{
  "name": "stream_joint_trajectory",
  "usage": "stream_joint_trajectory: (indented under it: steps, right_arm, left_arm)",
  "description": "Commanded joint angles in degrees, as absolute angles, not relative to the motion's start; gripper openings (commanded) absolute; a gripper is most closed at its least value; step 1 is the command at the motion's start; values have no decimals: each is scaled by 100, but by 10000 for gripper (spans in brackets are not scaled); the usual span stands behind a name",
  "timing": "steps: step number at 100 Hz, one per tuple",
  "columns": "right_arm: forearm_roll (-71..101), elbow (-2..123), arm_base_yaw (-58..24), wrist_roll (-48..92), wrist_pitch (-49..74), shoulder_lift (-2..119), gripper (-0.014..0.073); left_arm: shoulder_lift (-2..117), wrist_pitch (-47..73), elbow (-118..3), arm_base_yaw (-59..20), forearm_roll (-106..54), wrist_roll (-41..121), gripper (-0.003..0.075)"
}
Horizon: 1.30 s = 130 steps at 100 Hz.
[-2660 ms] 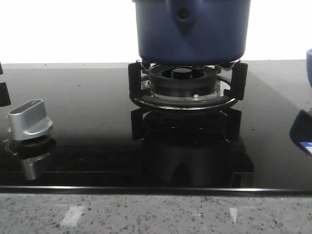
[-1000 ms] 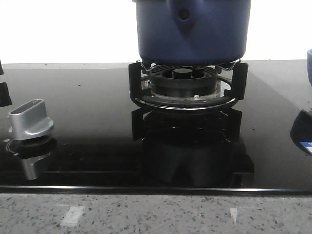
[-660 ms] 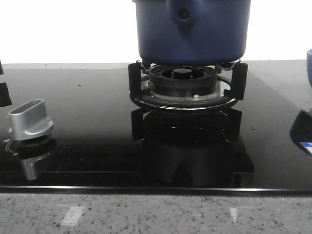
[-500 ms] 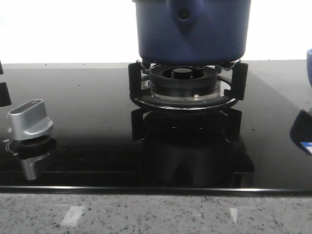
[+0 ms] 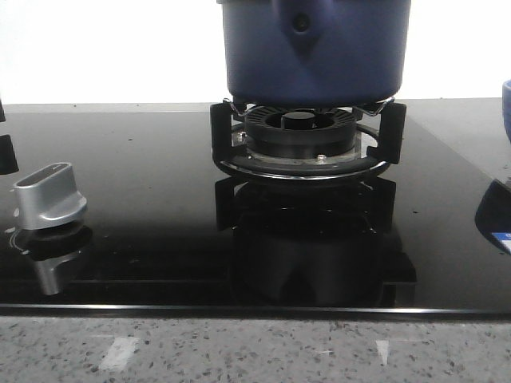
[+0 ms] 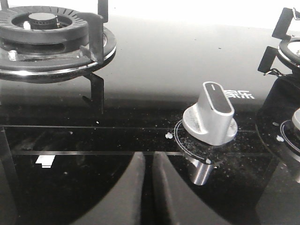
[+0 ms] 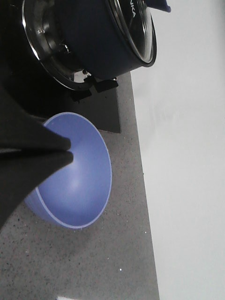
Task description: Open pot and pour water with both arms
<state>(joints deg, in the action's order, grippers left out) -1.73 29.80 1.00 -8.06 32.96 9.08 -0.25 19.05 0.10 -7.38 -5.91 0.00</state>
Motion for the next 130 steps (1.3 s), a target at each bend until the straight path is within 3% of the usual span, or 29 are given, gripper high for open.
stream_joint_trajectory:
  steps: [1, 35, 59, 98, 130]
  right_arm:
    - [-239, 3117, 85, -766, 2868, 958, -74]
    - [-274, 3022, 85, -766, 2868, 712, -74]
    - [-536, 1967, 235, -766, 2804, 241, -74]
    - [-485, 10, 407, -766, 1055, -168, -74]
    - [-485, -207, 407, -766, 1787, -168, -74]
  left_arm:
    - [-167, 1691, 186, -726, -693, -70, -20]
    - [-167, 1691, 186, -726, -693, -70, -20]
    - [-167, 1691, 186, -726, -693, -70, -20]
    - [-167, 1691, 186, -726, -693, -70, -20]
    - [-167, 1691, 186, -726, -693, -70, -20]
